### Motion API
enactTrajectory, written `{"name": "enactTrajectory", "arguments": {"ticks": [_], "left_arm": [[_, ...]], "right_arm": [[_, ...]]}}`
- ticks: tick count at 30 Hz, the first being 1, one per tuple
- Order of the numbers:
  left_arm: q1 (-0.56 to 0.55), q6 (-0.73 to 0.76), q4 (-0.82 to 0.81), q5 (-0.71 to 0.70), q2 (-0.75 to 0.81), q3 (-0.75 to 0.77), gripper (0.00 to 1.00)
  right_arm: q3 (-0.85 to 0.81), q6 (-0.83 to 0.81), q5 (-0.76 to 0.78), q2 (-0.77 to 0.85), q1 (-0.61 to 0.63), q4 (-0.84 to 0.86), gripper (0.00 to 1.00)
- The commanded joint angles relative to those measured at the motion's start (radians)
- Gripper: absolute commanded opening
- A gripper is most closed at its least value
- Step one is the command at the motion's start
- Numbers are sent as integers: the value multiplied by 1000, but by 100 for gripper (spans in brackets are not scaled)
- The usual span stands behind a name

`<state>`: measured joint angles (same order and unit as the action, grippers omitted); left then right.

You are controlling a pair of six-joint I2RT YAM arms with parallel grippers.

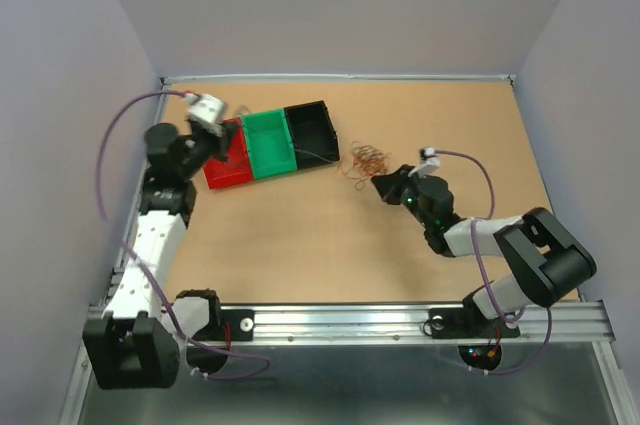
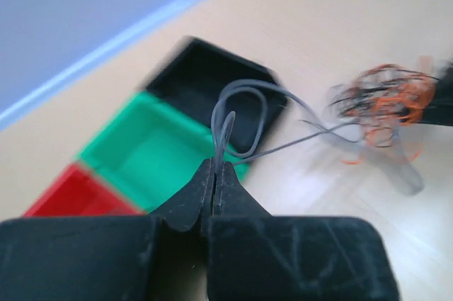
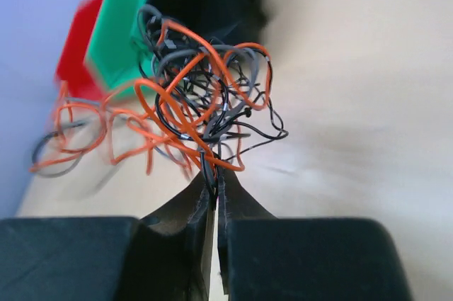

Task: Untangle the cables

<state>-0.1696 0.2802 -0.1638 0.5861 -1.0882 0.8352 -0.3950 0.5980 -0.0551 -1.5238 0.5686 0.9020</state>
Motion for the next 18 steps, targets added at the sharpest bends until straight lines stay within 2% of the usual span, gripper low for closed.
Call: {"name": "enactTrajectory", "arguments": {"ticks": [1,2,4,5,6,8,9,11,13,18], "left_arm": [[321,-330,-232,-156,165,-14,0],[411,-357,-291,-132,197,-56,0],[458,-417,-316,-169,217,-80,0],[473,-424,-315,-205,224,-82,0],[520,-458,-310,-263,225,-74,0],[591,-483,-327,-202,211,-65,0],[617,-487,-341,-54,202,-62,0],[610,-472,-374,97,172,-65,0],[590,-452,-387,211,157,-56,0],[548,-365,-324,176,159,-38,0]], "right_arm": [[160,283,422,120,-184,-81,1],[200,383,551,160,-223,-81,1],[344,492,682,241,-242,-83,1],[385,572,787,349,-251,-83,1],[463,594,831,402,-253,-100,1],[497,631,873,581,-256,-170,1],[499,559,842,640,-256,-199,1],[446,450,767,752,-256,-288,1],[435,369,697,793,-256,-290,1],[472,226,522,875,-256,-201,1]]}}
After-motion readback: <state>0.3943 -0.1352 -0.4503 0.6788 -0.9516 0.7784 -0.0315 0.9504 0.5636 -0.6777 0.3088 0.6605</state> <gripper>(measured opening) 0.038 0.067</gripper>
